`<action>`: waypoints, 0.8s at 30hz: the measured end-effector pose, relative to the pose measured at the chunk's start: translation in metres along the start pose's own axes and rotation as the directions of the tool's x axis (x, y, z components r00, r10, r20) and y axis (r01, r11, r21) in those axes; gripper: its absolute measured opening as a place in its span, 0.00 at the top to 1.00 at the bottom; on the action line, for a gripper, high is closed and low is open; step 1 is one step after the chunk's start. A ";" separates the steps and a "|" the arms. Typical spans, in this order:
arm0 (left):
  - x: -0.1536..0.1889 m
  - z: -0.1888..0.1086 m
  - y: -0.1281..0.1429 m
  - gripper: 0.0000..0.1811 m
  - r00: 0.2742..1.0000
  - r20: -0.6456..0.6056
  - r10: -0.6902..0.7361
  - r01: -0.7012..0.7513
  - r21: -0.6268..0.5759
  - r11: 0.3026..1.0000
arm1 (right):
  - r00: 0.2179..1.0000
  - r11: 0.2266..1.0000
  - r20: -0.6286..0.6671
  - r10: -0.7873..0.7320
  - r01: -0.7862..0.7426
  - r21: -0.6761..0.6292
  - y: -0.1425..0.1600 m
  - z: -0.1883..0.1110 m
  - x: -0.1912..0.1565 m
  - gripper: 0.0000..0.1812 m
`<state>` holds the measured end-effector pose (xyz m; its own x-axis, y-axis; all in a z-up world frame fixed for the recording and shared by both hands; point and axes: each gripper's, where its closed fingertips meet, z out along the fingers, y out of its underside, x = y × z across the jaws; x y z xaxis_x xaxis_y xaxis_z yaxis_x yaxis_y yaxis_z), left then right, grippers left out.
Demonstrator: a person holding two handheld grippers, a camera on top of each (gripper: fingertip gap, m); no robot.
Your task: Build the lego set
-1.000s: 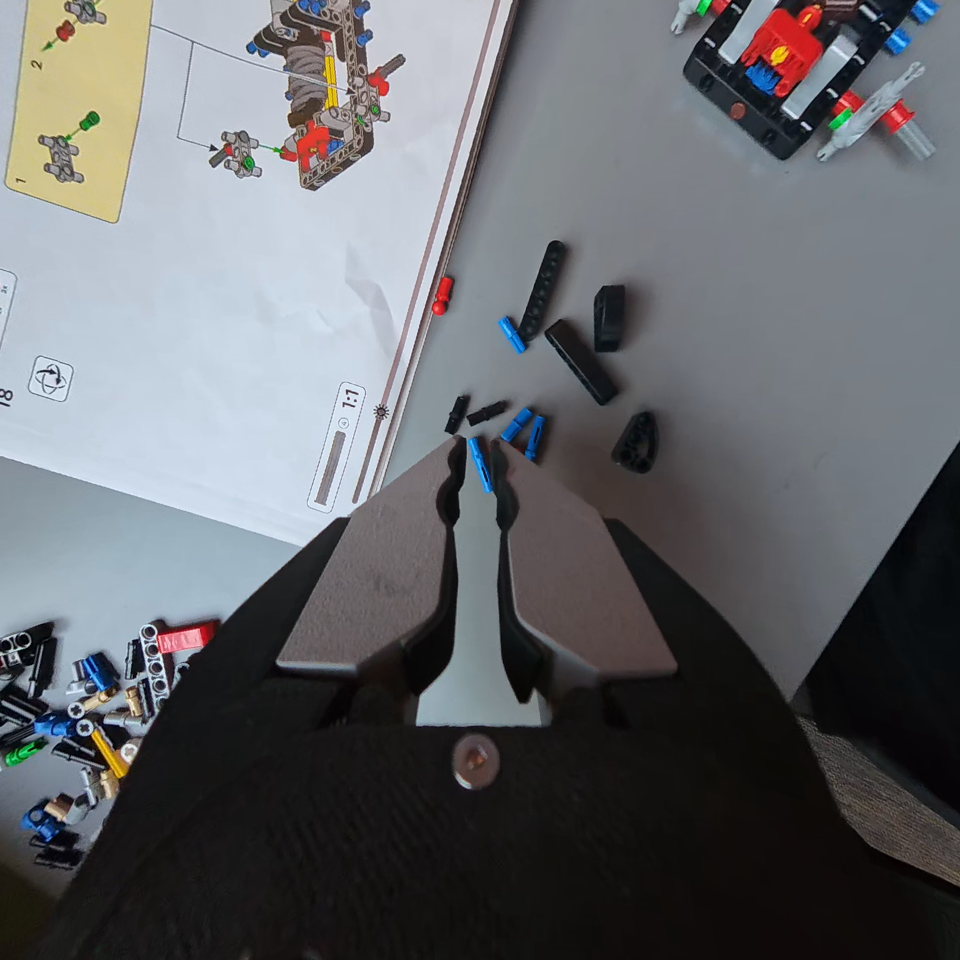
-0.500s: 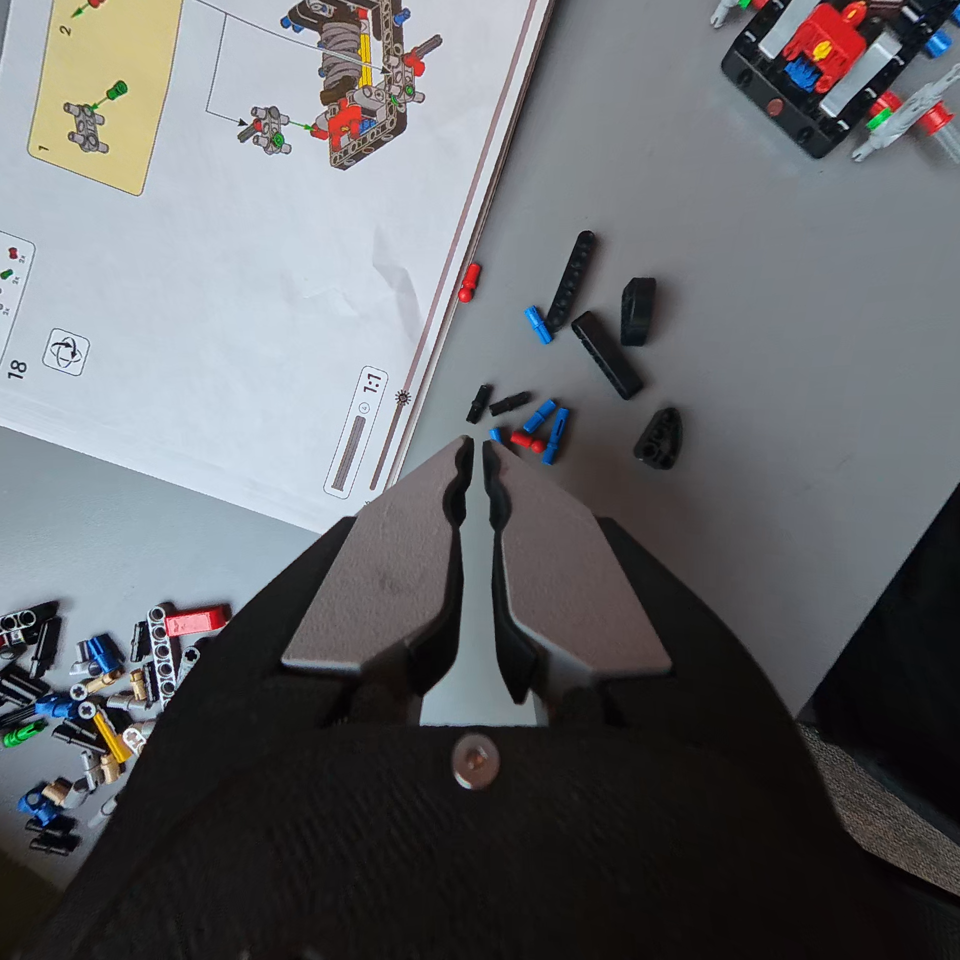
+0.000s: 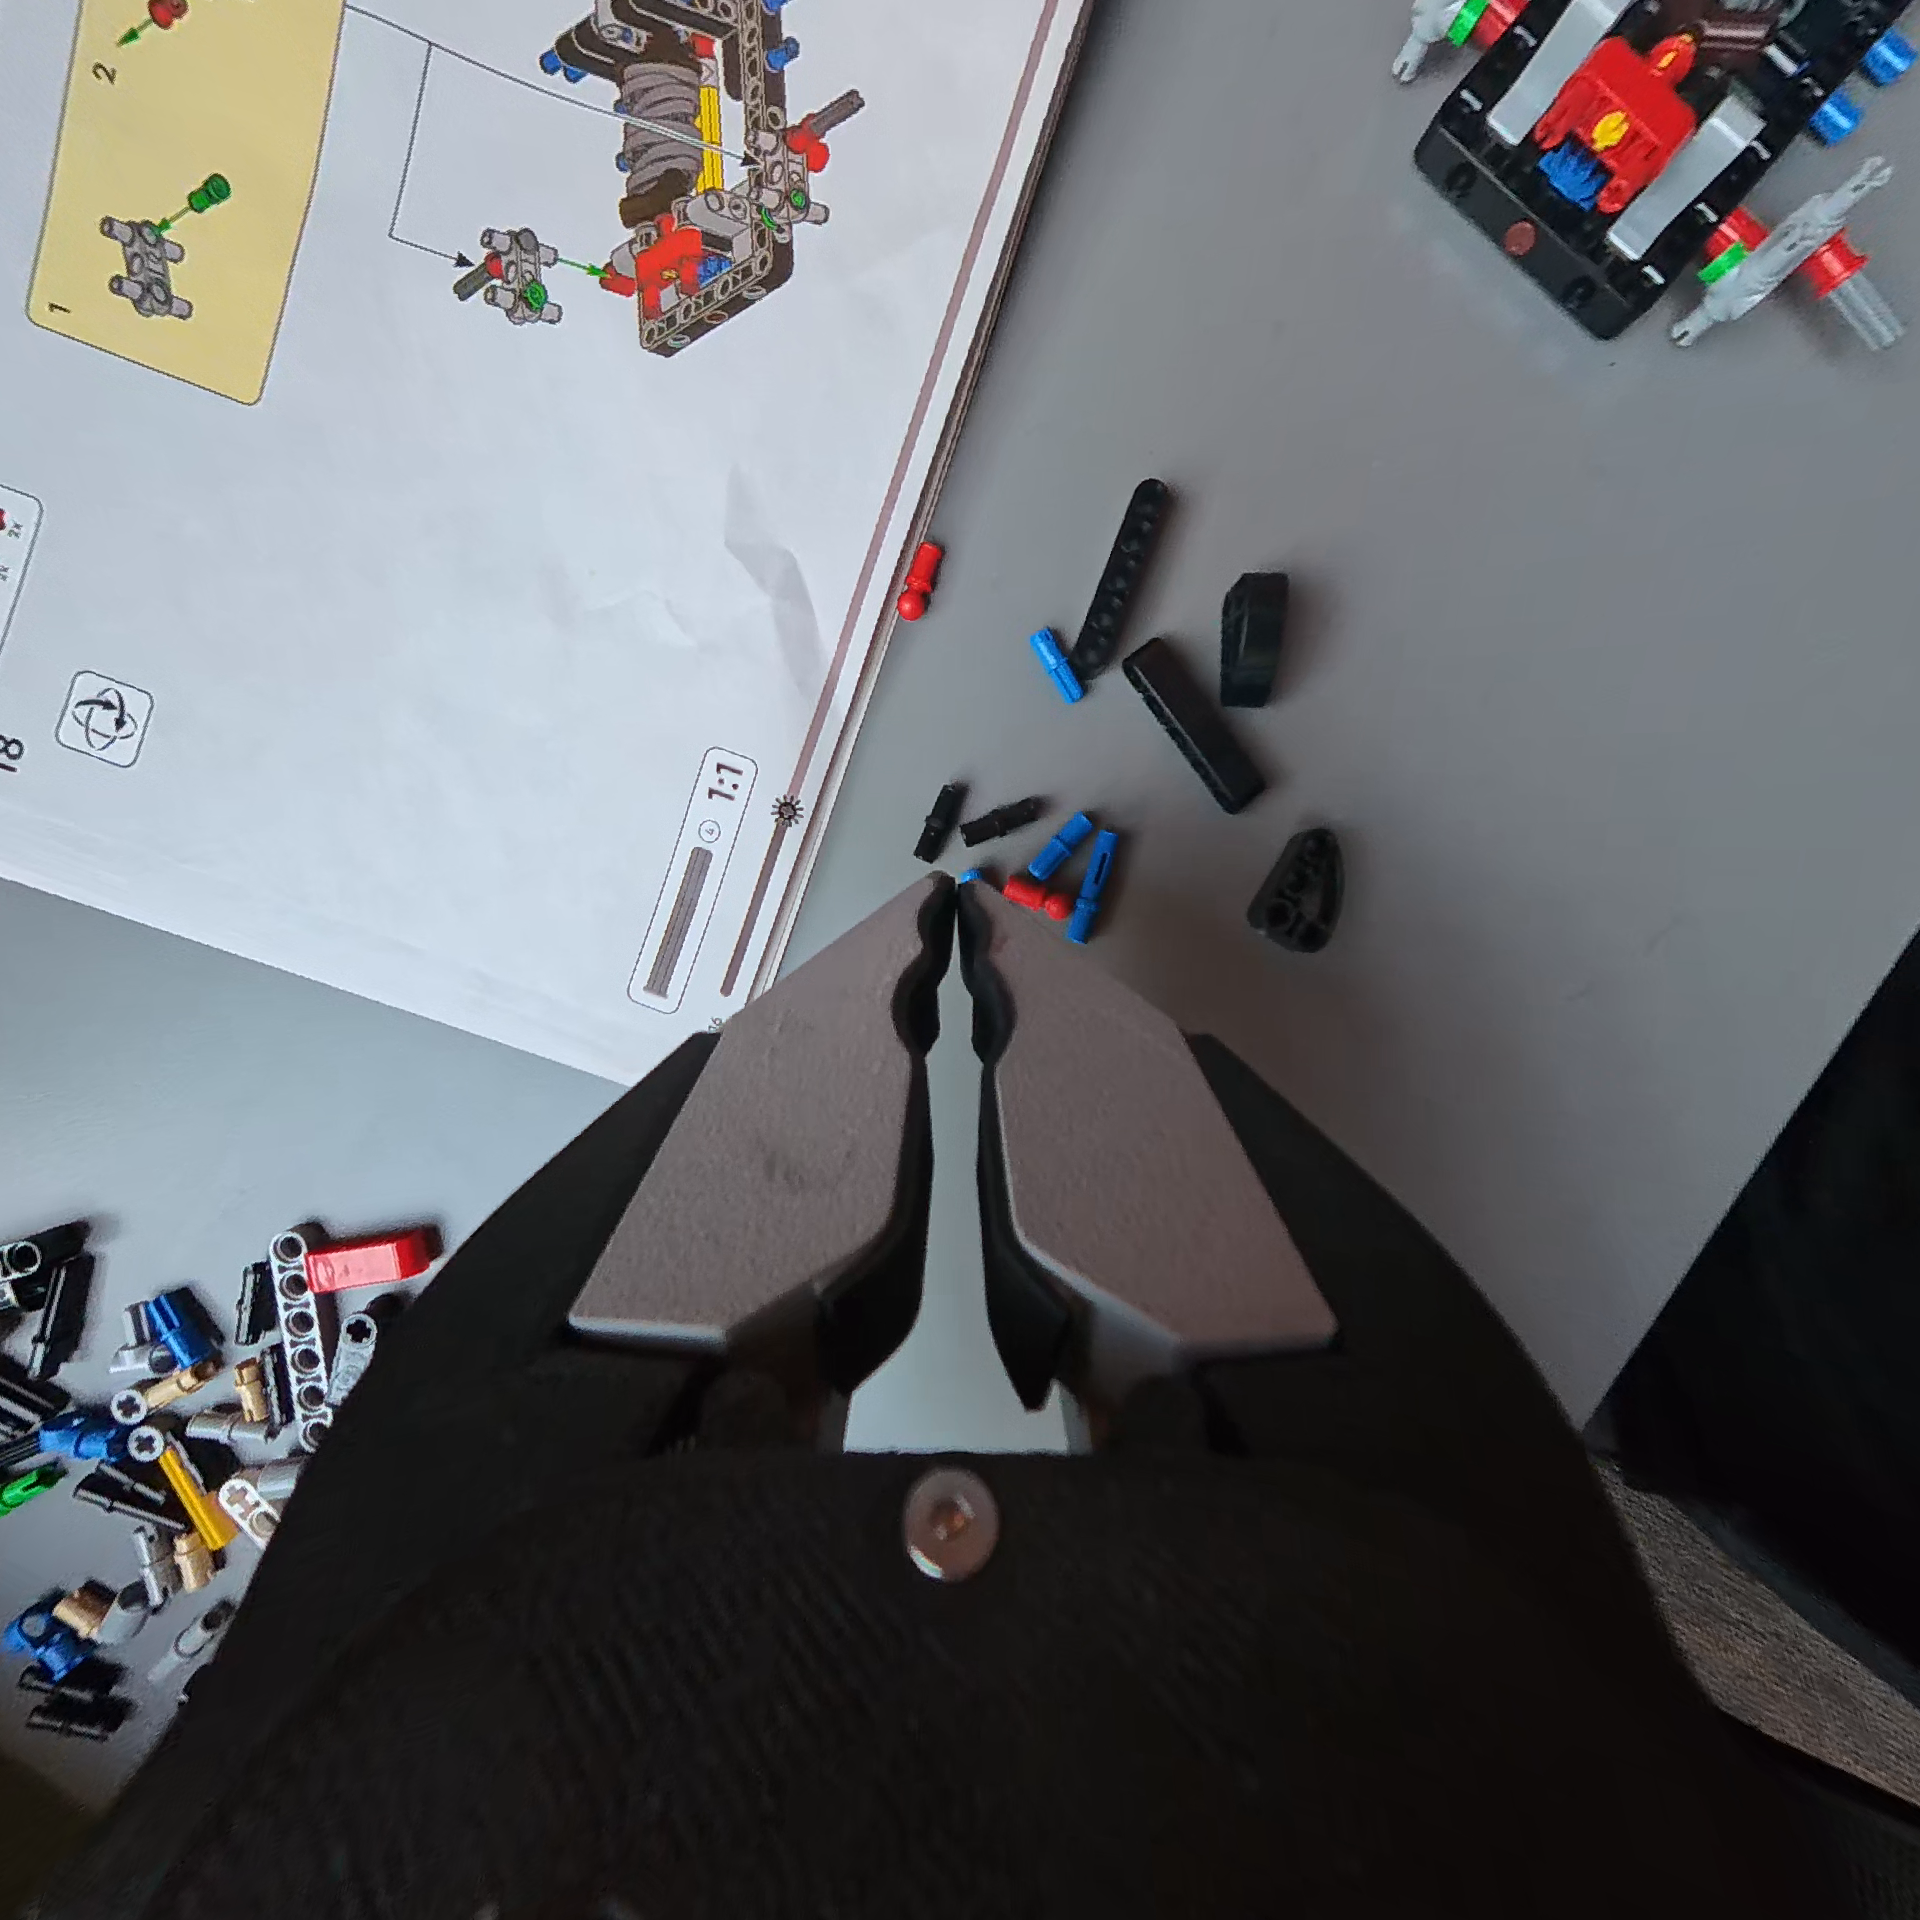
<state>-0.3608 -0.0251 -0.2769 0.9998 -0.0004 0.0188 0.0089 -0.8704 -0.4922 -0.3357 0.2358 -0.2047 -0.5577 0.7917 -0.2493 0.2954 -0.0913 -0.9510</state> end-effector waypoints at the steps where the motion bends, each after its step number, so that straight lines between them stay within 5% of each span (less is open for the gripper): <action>1: 0.000 0.000 -0.001 1.00 1.000 -0.001 -0.001 0.001 0.002 1.000 | 1.000 1.000 0.001 -0.002 0.002 -0.004 0.001 0.001 0.000 0.87; 24: 0.015 0.003 -0.018 1.00 1.000 -0.003 -0.003 0.003 0.005 1.000 | 0.999 0.997 0.035 0.002 0.001 -0.071 0.016 0.014 -0.006 0.87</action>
<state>-0.3463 -0.0080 -0.2704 0.9997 0.0001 0.0230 0.0115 -0.8680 -0.4965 -0.3382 0.2216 -0.2215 -0.5837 0.7702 -0.2569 0.3495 -0.0473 -0.9358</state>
